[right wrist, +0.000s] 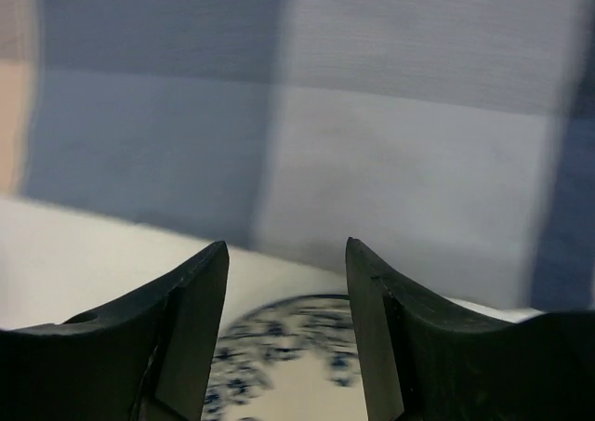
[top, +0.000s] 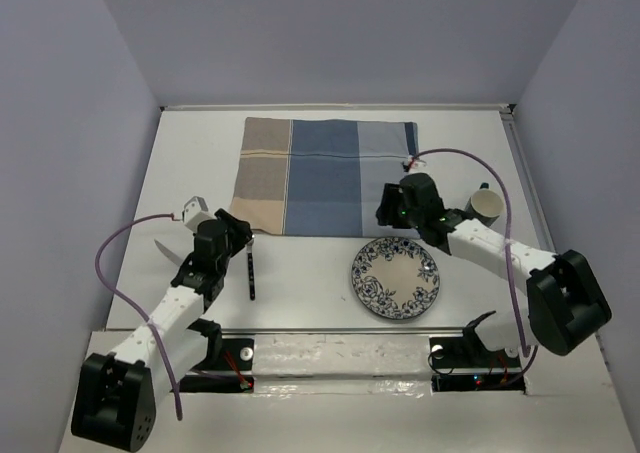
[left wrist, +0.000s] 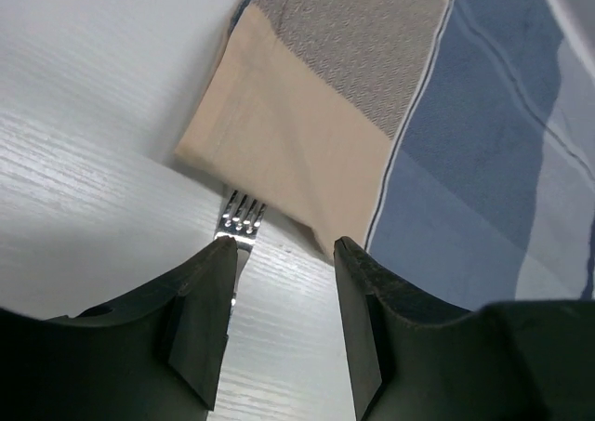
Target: Set the dinner table for one person
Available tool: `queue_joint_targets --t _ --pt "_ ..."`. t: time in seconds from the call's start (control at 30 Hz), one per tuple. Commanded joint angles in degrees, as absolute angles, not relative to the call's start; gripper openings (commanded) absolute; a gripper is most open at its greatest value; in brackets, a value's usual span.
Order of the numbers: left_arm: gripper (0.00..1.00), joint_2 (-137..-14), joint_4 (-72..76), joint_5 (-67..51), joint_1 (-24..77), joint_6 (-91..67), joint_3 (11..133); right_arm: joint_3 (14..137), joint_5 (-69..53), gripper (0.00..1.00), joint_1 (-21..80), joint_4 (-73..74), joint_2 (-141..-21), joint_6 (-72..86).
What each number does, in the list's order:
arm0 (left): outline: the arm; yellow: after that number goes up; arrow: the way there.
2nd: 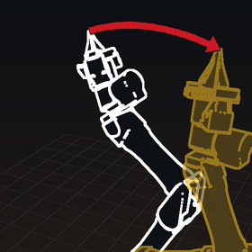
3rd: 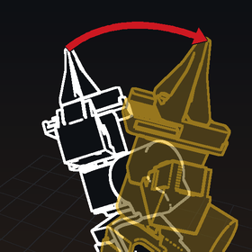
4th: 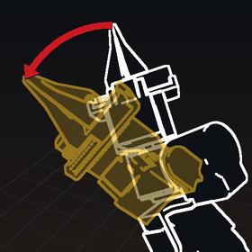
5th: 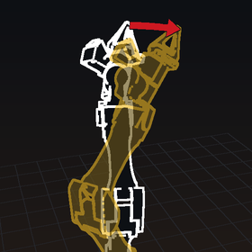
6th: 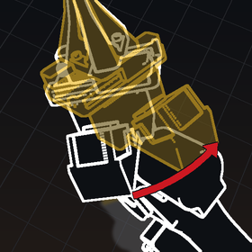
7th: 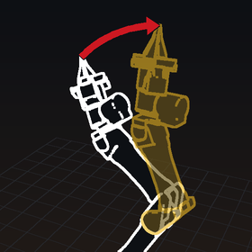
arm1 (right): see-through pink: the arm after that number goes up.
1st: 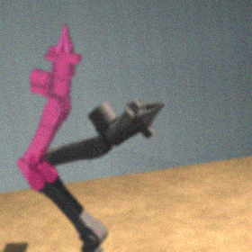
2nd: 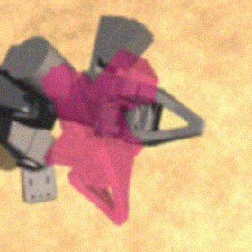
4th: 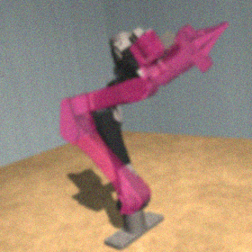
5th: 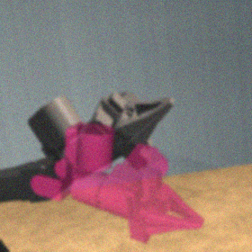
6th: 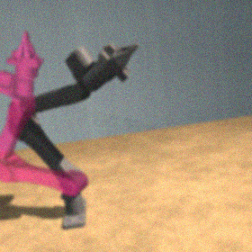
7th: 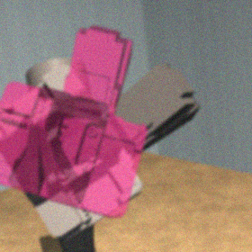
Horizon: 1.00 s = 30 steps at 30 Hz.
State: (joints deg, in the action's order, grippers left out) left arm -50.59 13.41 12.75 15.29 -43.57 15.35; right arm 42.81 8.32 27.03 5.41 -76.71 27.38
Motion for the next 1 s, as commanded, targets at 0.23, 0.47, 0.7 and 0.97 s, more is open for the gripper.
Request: queue_joint_targets --t 0.23,0.47,0.7,0.97 --pt "0.57 -34.5 4.3 14.2 15.3 -35.5 35.1 71.3 10.5 0.21 58.7 0.7 -104.2 23.4" --pt "0.61 -31.8 0.6 12.5 15.2 -30.7 41.0 88.7 9.0 0.47 66.7 2.5 -120.4 20.1" --pt "0.63 -29.9 0.4 12.7 15.2 -29.0 41.4 97.3 8.1 0.45 68.0 6.9 -128.7 20.0" --pt "0.63 -29.3 1.0 12.2 15.2 -28.8 41.7 100.3 8.4 0.31 70.9 8.2 -132.4 17.1"
